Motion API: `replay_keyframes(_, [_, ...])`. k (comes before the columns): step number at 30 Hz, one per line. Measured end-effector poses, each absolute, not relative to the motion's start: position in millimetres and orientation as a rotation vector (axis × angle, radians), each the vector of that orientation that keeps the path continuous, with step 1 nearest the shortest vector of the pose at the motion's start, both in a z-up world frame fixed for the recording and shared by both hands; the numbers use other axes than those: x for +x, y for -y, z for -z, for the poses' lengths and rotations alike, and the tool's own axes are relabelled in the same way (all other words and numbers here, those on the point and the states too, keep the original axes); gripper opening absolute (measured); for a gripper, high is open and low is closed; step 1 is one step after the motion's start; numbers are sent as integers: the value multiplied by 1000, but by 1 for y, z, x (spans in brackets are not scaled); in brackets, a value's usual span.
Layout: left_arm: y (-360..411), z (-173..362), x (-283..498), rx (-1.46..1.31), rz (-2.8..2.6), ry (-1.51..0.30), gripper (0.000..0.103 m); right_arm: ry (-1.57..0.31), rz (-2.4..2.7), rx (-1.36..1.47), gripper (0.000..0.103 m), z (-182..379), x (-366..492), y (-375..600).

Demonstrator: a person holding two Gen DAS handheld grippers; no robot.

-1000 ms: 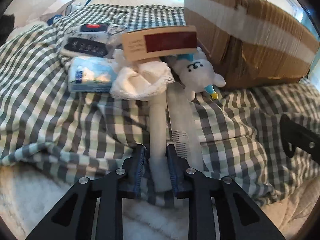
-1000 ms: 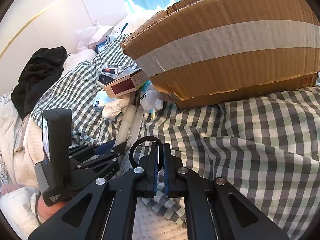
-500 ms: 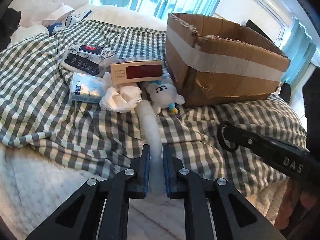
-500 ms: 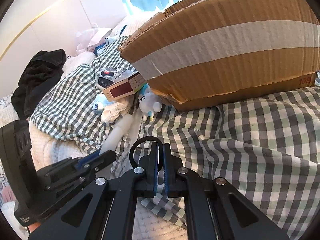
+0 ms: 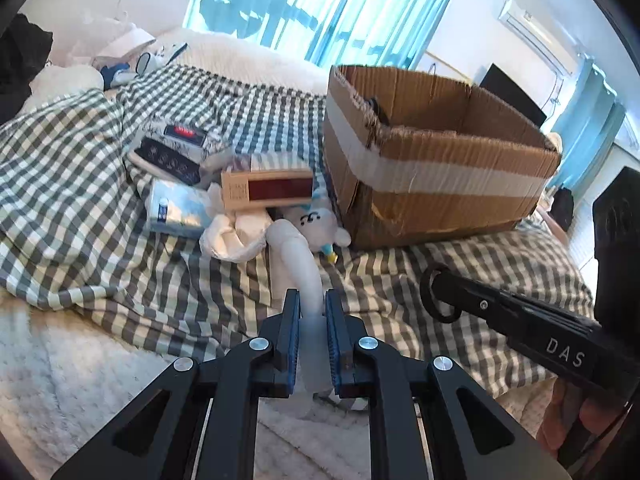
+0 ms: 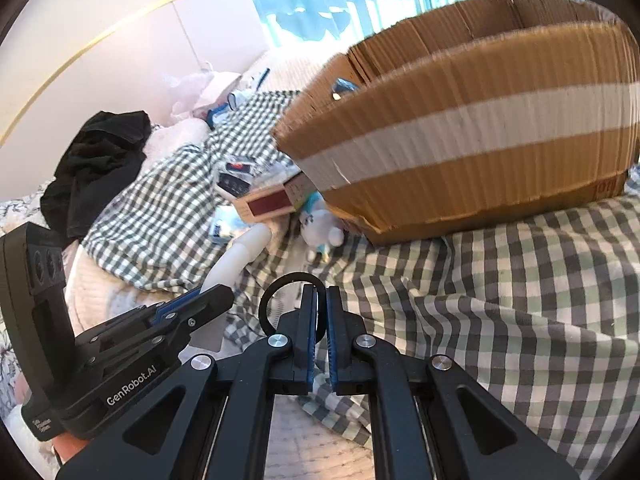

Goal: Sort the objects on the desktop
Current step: 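Lift the hair tie and white item and carry both over the cardboard box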

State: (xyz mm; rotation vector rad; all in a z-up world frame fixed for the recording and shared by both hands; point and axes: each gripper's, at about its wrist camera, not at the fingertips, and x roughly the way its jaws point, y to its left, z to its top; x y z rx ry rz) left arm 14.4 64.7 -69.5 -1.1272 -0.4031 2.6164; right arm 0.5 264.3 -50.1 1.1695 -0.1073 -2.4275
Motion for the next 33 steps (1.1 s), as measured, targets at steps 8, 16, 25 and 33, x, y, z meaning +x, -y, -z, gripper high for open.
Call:
replay_keyframes(8, [-61,43,17,-1027,-2628,441,12,92,2424,1092,4,31,5,-259])
replay_keyframes(16, [-62,20,8,-965,-2641,439,12,80,2444,975,4,-5,2,-261])
replay_keyframes(25, [-66,-19,-4,-847,-2680,390,12,58,2502,846,4,-49,-12,-279])
replay_keyframes(33, [-93,-54,-37,-735,-2653,333,12,23,2605,777,4,-85,-58,-310])
